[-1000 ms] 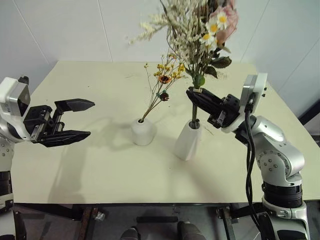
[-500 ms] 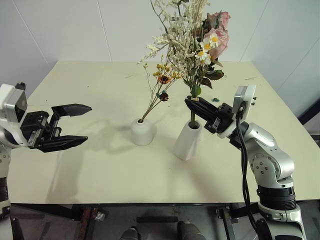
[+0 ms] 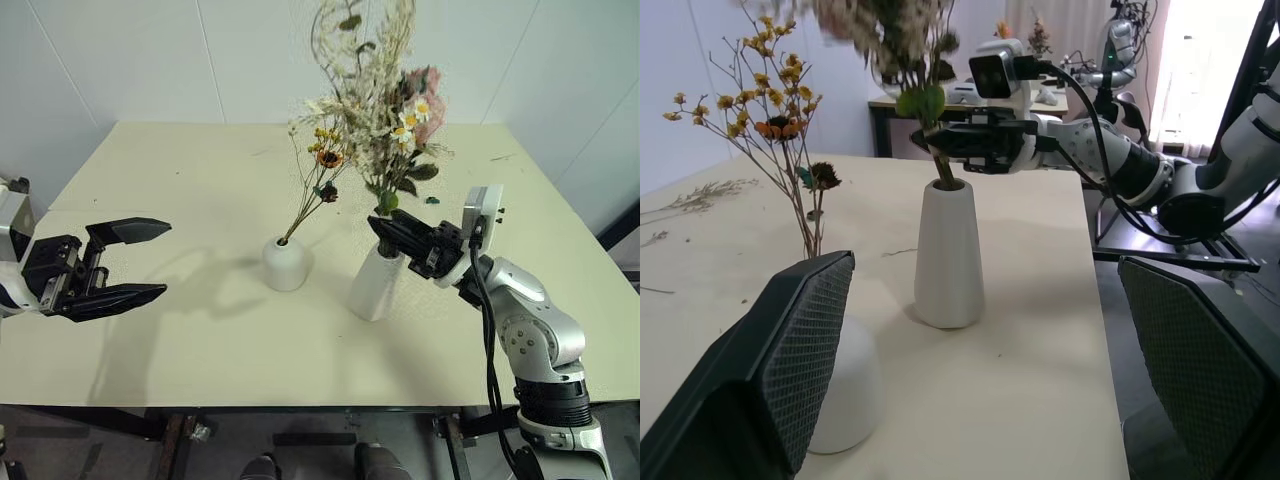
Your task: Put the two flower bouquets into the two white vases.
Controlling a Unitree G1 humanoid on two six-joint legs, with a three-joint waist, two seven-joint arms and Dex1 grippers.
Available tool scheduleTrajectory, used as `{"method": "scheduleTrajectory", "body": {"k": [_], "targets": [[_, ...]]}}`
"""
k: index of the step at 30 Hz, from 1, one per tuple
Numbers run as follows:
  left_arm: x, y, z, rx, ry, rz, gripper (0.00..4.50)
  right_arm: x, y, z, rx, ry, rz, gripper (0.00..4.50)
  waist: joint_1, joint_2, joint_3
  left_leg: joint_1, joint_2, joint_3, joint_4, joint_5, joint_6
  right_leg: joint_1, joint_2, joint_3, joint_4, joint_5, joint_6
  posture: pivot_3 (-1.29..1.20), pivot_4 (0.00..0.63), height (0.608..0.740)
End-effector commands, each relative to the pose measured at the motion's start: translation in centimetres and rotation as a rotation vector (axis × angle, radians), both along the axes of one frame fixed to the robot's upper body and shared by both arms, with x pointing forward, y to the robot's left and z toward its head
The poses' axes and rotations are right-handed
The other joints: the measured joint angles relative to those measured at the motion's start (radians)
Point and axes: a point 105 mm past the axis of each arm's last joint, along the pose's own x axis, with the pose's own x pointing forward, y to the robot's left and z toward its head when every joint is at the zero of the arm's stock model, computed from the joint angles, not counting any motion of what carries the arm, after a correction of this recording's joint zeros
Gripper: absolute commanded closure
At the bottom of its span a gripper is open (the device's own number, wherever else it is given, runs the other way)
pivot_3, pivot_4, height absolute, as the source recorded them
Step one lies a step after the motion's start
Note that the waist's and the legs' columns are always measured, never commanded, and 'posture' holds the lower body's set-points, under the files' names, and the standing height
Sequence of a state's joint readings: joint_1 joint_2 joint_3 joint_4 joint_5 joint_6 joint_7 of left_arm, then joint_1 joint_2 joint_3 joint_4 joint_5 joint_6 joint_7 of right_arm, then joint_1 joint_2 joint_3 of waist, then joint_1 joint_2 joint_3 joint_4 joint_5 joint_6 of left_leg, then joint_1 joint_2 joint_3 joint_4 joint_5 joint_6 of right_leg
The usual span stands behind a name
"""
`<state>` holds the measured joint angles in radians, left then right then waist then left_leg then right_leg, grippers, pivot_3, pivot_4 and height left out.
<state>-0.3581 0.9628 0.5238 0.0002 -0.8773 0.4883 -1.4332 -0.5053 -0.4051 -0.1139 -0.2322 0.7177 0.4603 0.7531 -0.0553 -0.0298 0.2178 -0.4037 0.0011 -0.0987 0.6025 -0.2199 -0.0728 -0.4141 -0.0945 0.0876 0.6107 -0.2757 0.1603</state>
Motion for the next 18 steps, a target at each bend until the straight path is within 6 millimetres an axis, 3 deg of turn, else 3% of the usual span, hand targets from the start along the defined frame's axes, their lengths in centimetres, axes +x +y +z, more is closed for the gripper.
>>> {"method": "scheduleTrajectory", "body": {"k": [1, 7, 18], "targets": [[-0.6, -0.1, 1.0, 0.008, -0.051, -0.01, 0.0, -0.7, -0.2, 0.6, 0.006, -0.035, 0.022, 2.16, -0.001, 0.0, 0.0, 0.0, 0.0, 0.0, 0.0, 0.0, 0.0, 0.0, 0.0, 0.0, 0.0, 0.0, 0.0, 0.0, 0.15, 0.74], [-0.2, 0.0, 1.0, 0.005, -0.051, -0.014, 0.0, -1.1, -0.5, 0.3, -0.019, -0.038, 0.025, 0.09, 0.0, 0.0, 0.0, 0.0, 0.0, 0.0, 0.0, 0.0, 0.0, 0.0, 0.0, 0.0, 0.0, 0.0, 0.0, 0.0, 0.15, 0.74], [0.7, -0.4, 0.7, -0.002, -0.049, -0.035, 0.0, -3.1, -2.4, -0.1, -0.139, -0.057, 0.027, 0.04, 0.002, 0.0, 0.0, 0.0, 0.0, 0.0, 0.0, 0.0, 0.0, 0.0, 0.0, 0.0, 0.0, 0.0, 0.0, 0.0, 0.15, 0.74]]}}
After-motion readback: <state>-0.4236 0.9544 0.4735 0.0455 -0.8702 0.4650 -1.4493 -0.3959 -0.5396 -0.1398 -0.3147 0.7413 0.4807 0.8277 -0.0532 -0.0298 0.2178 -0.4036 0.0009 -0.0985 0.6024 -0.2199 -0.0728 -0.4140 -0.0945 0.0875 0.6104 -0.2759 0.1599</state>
